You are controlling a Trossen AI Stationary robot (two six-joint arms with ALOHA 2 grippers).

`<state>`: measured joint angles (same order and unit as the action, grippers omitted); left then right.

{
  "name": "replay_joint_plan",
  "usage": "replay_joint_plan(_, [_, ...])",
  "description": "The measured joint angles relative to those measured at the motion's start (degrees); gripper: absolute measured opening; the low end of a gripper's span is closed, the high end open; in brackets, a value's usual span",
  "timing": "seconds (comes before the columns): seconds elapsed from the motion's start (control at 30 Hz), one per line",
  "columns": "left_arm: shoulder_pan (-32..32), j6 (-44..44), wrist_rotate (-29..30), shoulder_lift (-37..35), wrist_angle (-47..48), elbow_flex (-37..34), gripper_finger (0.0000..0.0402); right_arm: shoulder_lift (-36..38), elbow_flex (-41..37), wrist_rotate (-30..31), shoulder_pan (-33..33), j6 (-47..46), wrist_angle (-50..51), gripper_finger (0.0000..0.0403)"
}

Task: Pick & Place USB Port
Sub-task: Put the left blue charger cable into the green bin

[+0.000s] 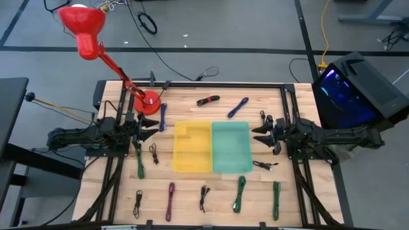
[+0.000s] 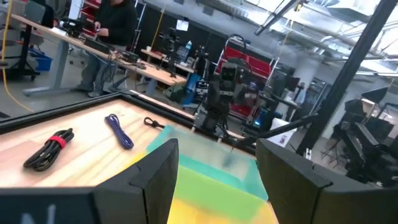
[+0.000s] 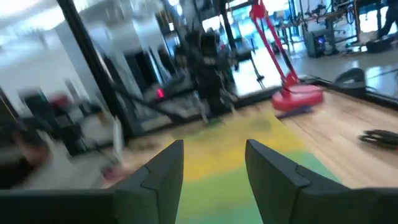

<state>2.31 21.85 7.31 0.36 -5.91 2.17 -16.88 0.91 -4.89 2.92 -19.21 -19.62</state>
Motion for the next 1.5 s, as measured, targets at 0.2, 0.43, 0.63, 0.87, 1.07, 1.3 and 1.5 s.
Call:
replay_joint_plan(0.2, [0.18,-0.37,7.82,0.66,-0.40,0.00,0.0220,0.00,0.00,0.80,0.00,-6.24,-8.50,0.0174])
replay_joint_plan(0.43, [4.55,4.64,24.22,8.10,0.91,3.87,0.0220,0.00,0.00,5.30,0.00,-3.44,-15.54,0.0174])
replay_joint_plan(0.63, [11.06,7.23,20.01,30.98,12.41,14.79,0.0220,0.00,0.00,10.94,0.00,4.43,-16.30,0.0174])
replay_joint_plan(0.87, [19.44,7.60,12.13,56.02,18.67,23.32,0.0220,0.00,0.00,8.61,0.00,-0.72,-14.09,0.0174])
replay_joint_plan(1.07, [21.83,10.63,8.93,68.58,19.37,25.44,0.0220,-0.02,0.00,2.02,-0.02,-1.89,-11.85,0.0174])
replay_joint_plan(1.3, [24.20,10.64,9.52,74.78,27.31,31.68,0.0220,-0.01,0.00,-1.18,-0.02,-1.32,-11.24,0.0174])
replay_joint_plan(1.5, [24.15,11.01,9.53,77.08,28.39,33.81,0.0220,0.00,0.00,-1.69,-0.02,-1.24,-10.95,0.0174])
